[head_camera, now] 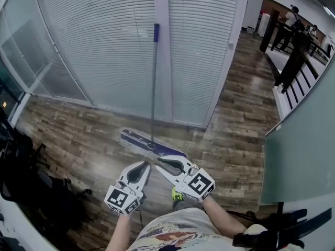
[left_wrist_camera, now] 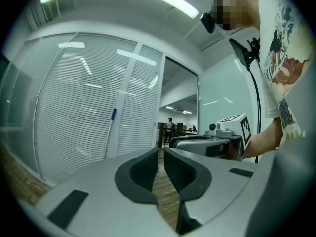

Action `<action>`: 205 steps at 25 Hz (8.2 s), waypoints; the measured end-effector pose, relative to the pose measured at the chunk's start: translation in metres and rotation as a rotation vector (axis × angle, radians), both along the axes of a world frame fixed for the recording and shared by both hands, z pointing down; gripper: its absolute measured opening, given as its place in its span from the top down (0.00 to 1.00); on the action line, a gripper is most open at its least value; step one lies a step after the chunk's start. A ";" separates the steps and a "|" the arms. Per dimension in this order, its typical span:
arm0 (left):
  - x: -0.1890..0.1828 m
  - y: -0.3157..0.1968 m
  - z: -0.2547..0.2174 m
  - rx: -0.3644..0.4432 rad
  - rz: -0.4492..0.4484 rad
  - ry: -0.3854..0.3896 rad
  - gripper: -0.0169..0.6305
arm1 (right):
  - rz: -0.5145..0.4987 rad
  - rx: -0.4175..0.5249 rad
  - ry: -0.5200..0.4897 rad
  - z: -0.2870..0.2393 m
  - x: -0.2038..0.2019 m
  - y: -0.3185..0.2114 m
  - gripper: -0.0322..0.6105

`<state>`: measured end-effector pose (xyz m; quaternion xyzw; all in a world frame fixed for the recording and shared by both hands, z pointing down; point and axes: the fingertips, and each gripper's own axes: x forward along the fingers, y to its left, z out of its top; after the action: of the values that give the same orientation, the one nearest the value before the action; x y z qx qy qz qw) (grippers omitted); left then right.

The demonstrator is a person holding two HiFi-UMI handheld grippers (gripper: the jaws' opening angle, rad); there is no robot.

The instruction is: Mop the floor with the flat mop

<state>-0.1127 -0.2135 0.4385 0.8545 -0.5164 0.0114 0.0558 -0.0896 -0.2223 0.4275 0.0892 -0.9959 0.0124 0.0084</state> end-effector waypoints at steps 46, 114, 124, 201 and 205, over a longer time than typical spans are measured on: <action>-0.181 -0.493 0.020 -0.013 0.098 -0.196 0.70 | 0.272 -0.063 0.093 0.010 -0.184 -0.501 0.74; -0.194 -0.546 -0.018 0.159 0.434 -0.168 0.77 | 0.224 0.005 -0.069 -0.102 -0.258 -0.541 0.74; -0.128 -0.409 -0.008 0.133 0.376 -0.202 0.79 | 0.124 0.063 -0.065 -0.094 -0.191 -0.387 0.75; 0.274 0.478 0.157 -0.233 0.078 -0.172 0.69 | -0.337 0.044 0.088 0.086 0.219 0.556 0.67; 0.281 0.472 0.158 -0.234 0.094 -0.191 0.69 | -0.327 0.047 0.069 0.086 0.225 0.551 0.67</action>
<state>0.1679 0.2589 0.5963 0.8603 -0.4741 0.1550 0.1050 0.1353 0.3284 0.5130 -0.0736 -0.9963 -0.0155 0.0424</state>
